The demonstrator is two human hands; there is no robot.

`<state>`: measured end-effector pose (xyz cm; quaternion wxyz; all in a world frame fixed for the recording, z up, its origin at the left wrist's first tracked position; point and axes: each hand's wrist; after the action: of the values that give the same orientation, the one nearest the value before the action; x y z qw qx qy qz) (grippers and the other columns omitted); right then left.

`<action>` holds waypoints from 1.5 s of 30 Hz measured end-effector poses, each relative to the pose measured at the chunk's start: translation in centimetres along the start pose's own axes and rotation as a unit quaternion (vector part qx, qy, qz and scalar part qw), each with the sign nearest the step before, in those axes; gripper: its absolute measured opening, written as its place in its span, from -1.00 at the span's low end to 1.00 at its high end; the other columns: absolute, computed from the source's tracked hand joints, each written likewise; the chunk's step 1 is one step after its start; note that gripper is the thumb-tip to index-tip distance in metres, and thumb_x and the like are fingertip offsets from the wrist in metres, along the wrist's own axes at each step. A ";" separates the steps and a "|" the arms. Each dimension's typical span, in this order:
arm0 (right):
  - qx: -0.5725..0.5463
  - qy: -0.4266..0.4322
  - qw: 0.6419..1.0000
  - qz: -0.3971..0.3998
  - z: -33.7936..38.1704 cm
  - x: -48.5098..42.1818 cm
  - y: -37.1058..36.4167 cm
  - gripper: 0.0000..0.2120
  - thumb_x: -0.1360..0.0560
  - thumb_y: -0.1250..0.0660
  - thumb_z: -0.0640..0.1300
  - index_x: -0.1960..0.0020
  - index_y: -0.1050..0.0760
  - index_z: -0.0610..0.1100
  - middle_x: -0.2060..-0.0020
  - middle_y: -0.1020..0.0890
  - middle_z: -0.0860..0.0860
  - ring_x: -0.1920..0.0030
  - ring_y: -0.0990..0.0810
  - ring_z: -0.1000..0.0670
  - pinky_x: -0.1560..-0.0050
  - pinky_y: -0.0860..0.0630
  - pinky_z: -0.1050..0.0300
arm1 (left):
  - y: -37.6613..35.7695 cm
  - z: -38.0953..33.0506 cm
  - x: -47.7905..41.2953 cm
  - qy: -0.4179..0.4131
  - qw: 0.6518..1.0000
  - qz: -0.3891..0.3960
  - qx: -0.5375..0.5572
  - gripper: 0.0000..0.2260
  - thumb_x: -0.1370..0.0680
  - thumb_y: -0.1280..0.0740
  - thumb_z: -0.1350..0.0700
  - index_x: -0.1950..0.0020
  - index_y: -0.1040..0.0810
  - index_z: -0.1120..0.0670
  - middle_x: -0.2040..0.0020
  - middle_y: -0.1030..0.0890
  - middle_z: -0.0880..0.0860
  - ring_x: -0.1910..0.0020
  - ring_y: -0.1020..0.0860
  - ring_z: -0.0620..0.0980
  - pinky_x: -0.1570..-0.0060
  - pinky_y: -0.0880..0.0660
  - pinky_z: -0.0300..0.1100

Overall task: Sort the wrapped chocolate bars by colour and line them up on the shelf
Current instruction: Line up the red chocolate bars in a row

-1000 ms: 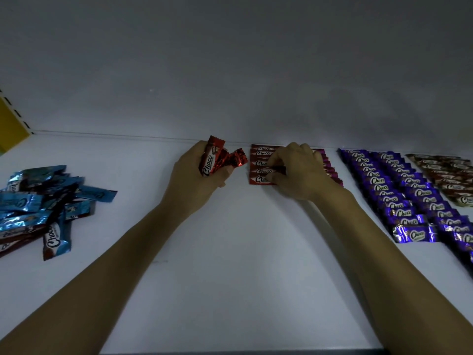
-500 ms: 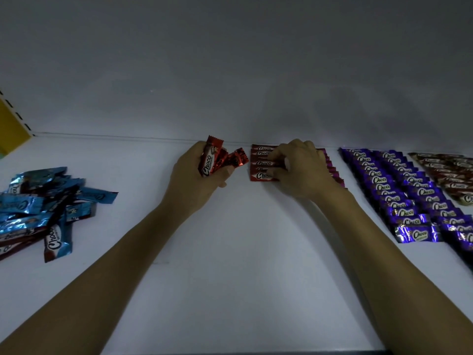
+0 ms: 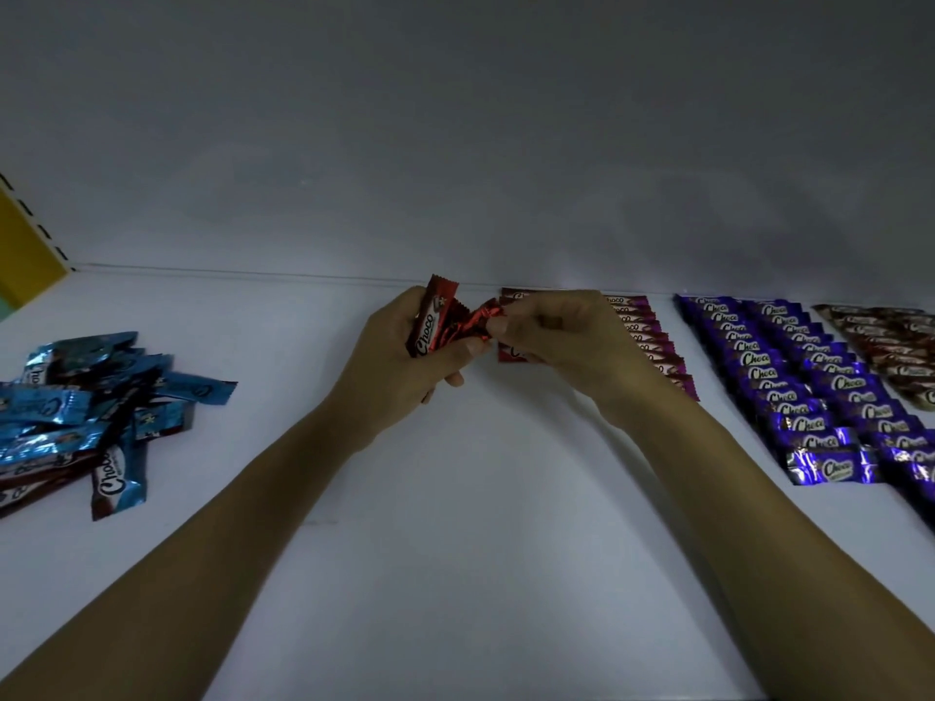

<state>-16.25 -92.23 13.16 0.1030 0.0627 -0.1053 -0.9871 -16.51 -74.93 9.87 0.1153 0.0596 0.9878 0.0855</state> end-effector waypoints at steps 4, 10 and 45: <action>-0.038 -0.027 0.998 -0.048 0.2 -0.1 0.6 -0.88 -0.48 -0.35 -0.28 0.22 -0.59 -0.18 0.50 -0.50 -0.05 0.49 -0.40 0.07 0.44 -0.32 0.28 | 0.3 0.0 -0.3 0.022 0.996 -0.080 0.026 -0.92 -0.55 -0.35 0.19 0.00 -0.50 0.05 0.30 -0.62 0.03 0.48 -0.54 -0.14 0.57 -0.33 -0.31; -0.095 -0.061 0.993 -0.033 0.4 0.0 0.7 -0.87 -0.55 -0.25 -0.23 0.10 -0.57 -0.14 0.28 -0.69 -0.01 0.42 -0.60 0.01 0.36 -0.42 0.19 | 1.1 0.1 -0.7 0.040 0.983 -0.167 0.063 -0.91 -0.57 -0.32 0.21 -0.05 -0.49 0.08 0.19 -0.66 0.01 0.47 -0.52 -0.20 0.56 -0.32 -0.37; 0.015 -0.003 0.997 -0.073 -0.2 -0.5 2.4 -0.79 -0.54 -0.27 -0.32 -0.10 -0.59 -0.13 0.14 -0.64 0.02 0.26 -0.58 0.23 0.17 -0.54 0.36 | 0.5 0.6 -0.6 0.057 0.995 -0.080 0.009 -0.86 -0.56 -0.32 0.22 -0.10 -0.53 0.08 0.22 -0.64 0.01 0.52 -0.40 -0.20 0.51 -0.34 -0.38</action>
<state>-15.25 -94.42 13.55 0.0293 0.0689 -0.1160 -0.9904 -15.72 -74.48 9.54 0.0648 -0.0238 0.9951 0.0704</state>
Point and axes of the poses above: each hand's wrist, its own x-axis away from the middle knuckle, its own y-axis out of the back of the hand, z = x × y
